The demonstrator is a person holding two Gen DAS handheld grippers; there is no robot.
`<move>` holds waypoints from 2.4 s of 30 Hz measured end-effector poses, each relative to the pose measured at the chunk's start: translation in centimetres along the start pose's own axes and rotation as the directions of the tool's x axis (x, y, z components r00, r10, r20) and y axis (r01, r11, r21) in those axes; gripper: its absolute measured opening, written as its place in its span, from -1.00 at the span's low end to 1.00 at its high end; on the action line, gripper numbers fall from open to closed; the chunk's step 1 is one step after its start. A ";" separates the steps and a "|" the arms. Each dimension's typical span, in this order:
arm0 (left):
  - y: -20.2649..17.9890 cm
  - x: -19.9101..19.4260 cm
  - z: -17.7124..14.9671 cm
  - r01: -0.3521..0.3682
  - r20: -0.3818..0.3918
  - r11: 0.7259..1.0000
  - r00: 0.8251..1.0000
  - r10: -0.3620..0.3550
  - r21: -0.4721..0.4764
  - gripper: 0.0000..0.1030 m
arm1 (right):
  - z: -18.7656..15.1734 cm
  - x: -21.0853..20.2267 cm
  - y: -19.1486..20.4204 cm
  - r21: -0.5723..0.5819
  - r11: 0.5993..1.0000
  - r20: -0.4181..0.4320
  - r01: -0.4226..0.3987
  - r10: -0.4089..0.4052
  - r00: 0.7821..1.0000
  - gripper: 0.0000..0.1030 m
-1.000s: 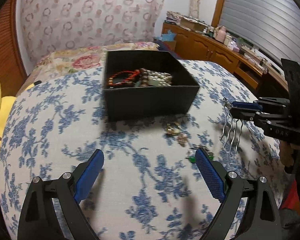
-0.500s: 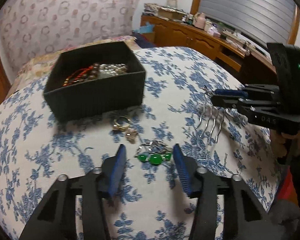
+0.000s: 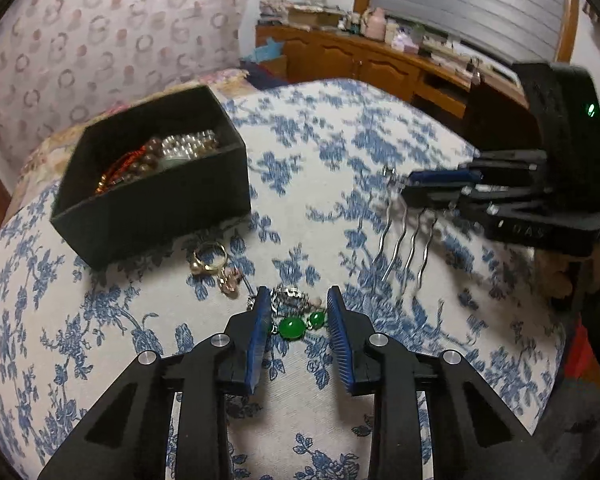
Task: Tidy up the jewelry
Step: 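Lift the jade pendant and crystal hairpin and carry them over the box, then lower both items into the box and open both grippers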
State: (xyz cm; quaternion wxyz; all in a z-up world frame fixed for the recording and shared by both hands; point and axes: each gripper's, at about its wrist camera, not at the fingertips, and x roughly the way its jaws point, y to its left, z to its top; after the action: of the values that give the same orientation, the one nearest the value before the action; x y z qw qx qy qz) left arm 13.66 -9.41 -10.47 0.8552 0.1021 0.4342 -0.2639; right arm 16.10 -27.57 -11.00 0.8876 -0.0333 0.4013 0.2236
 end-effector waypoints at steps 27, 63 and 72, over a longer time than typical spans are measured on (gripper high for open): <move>0.5 -0.9 -1.2 -0.017 -0.016 0.998 1.000 0.018 0.064 -0.78 | -0.4 0.3 0.6 -0.009 1.000 -0.017 0.003 -0.003 1.000 -0.53; 8.3 -8.5 10.5 -0.095 0.310 0.990 0.943 0.124 -0.108 -0.78 | 12.2 0.5 4.0 -0.146 0.989 0.157 -0.013 0.036 0.987 -0.53; 10.9 -5.0 10.0 -0.113 0.237 0.980 0.960 0.150 -0.162 -0.76 | 14.4 4.2 4.5 -0.177 0.984 0.127 -0.002 0.025 0.992 -0.53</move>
State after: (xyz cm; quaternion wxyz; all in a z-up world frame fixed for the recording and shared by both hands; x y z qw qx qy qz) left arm 24.02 -2.52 -1.04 0.9236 0.0336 0.3345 -0.1843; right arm 26.70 -18.53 -3.76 0.9036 -0.0946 0.3223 0.2660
